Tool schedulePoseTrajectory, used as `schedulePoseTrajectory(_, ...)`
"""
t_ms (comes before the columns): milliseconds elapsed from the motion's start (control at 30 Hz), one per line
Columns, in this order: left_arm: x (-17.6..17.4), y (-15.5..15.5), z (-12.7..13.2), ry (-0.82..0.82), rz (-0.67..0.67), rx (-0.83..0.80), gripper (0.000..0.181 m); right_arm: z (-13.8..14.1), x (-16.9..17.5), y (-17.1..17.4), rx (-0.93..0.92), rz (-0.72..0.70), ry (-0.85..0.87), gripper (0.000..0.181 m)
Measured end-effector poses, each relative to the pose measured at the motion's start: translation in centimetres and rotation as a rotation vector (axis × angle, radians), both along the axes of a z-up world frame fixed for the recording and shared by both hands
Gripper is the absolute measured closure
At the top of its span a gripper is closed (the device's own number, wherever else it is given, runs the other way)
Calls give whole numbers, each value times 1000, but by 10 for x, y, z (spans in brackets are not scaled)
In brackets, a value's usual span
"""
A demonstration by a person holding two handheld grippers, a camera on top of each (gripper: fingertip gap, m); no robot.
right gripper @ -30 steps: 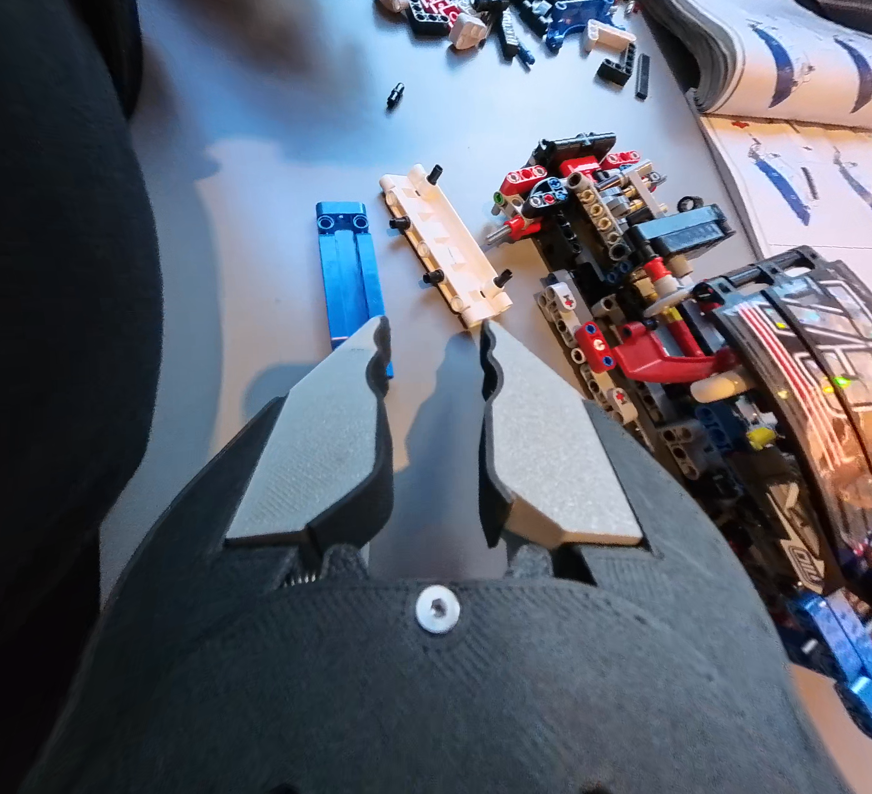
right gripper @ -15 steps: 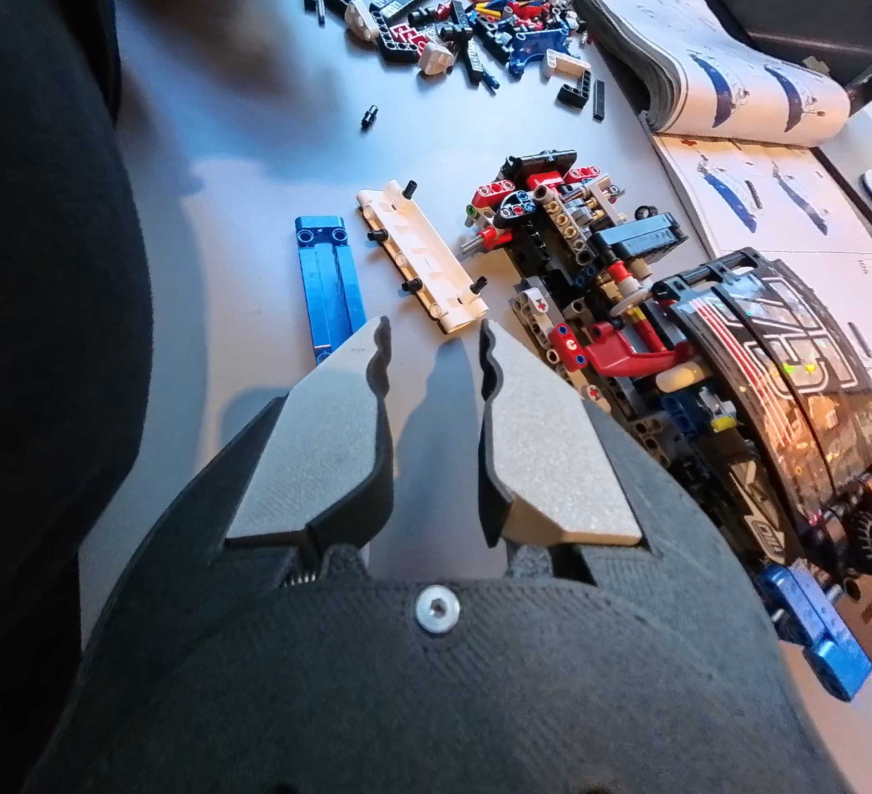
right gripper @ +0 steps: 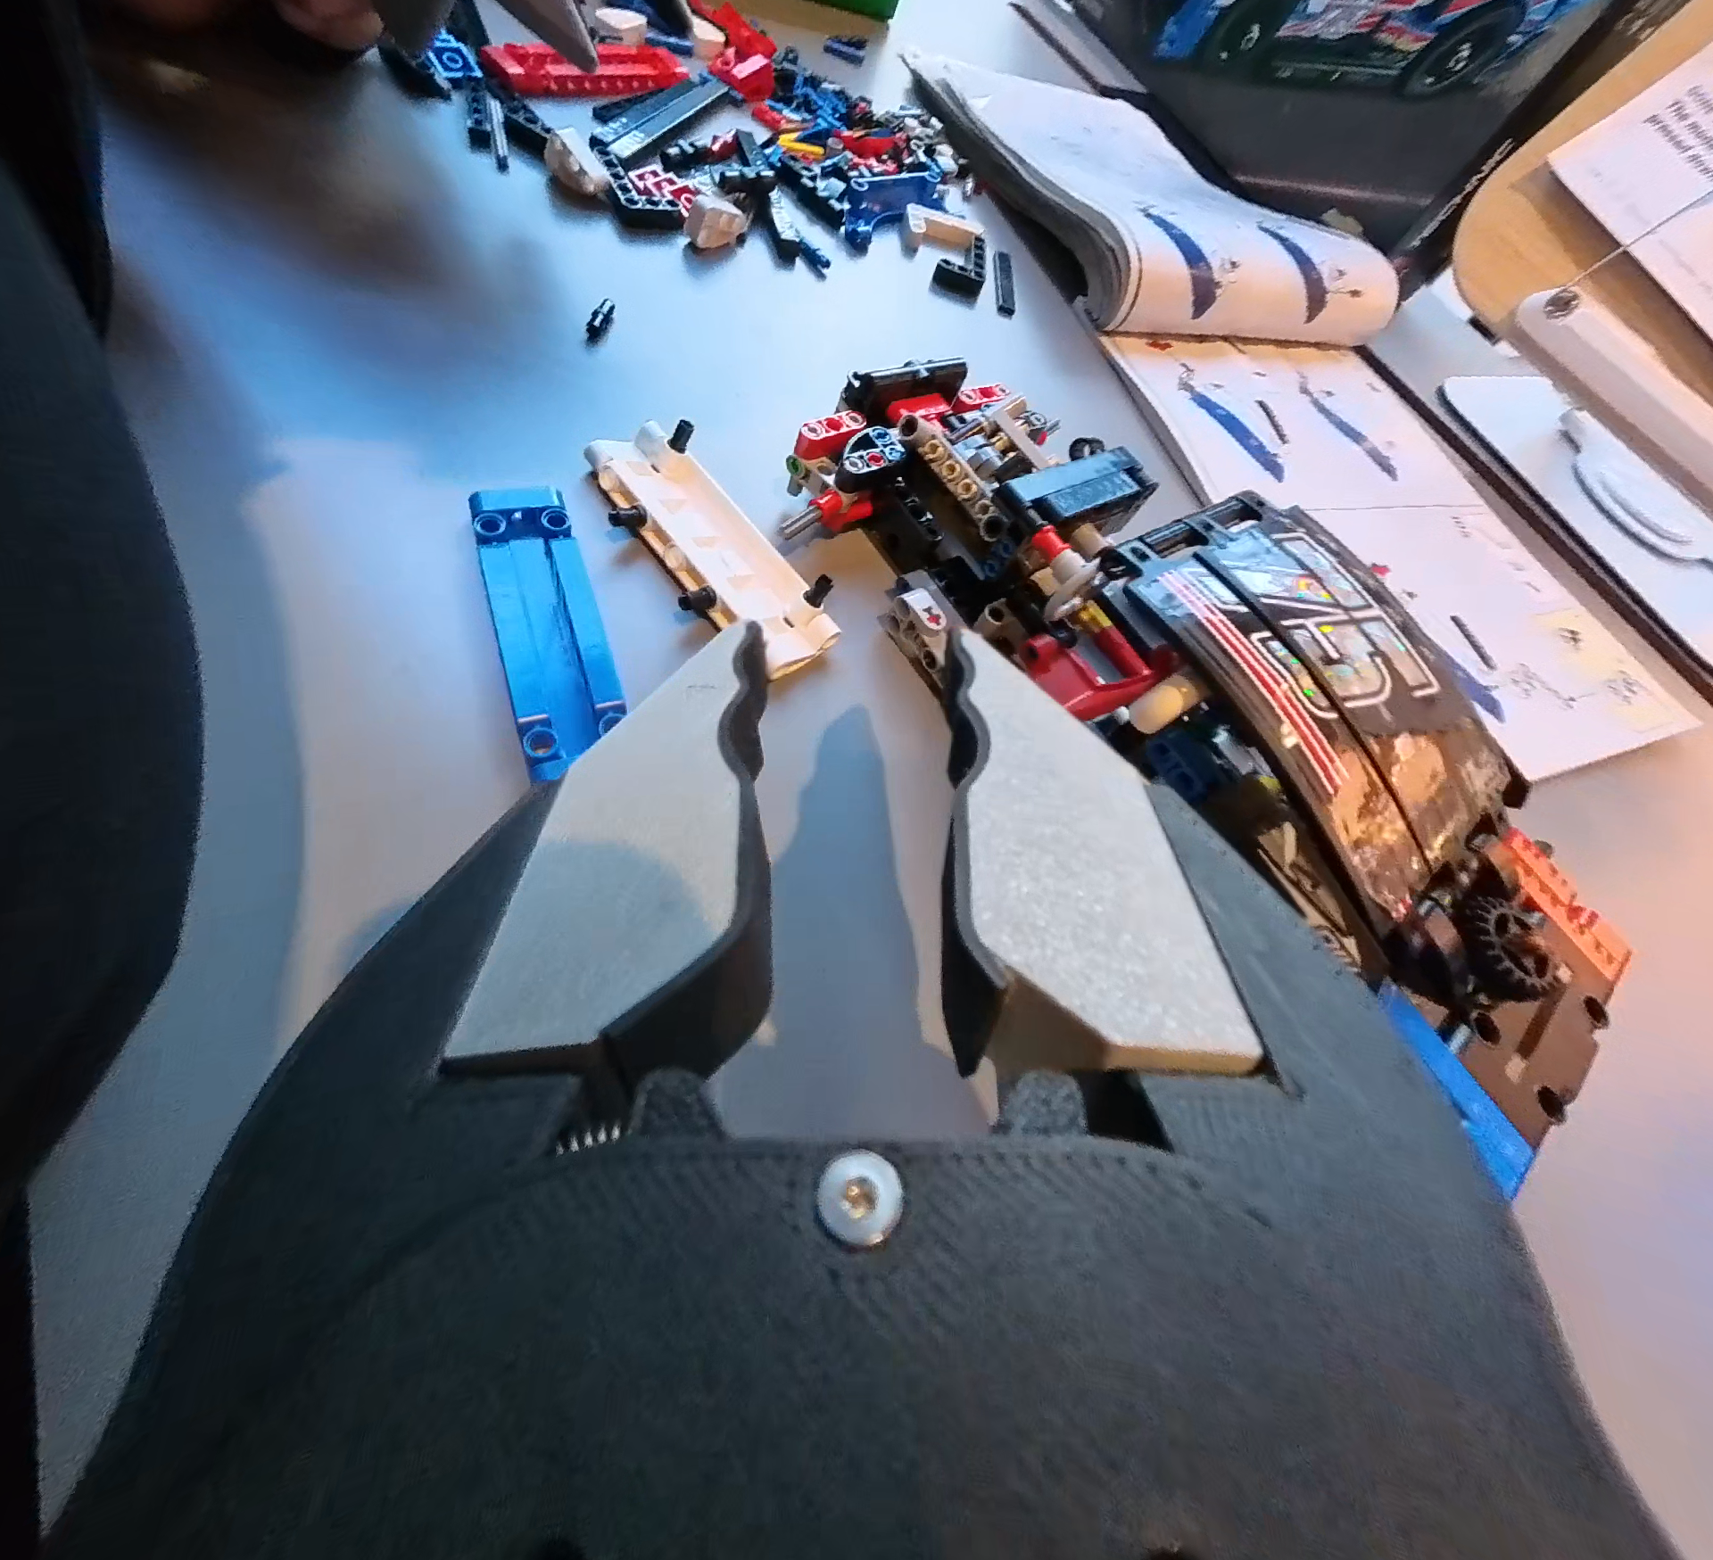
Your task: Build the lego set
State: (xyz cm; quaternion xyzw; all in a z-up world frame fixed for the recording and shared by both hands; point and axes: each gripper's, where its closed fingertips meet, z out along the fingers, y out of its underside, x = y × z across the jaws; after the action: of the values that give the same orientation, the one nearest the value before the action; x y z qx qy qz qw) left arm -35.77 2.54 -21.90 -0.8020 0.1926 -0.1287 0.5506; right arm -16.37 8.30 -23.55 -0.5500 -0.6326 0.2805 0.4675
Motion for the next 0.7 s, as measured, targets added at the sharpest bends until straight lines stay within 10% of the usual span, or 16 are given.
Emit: schedulePoseTrajectory(700,-1,2,-4,-8,1,-30,137,17,6,10,-5,-37,107,148)
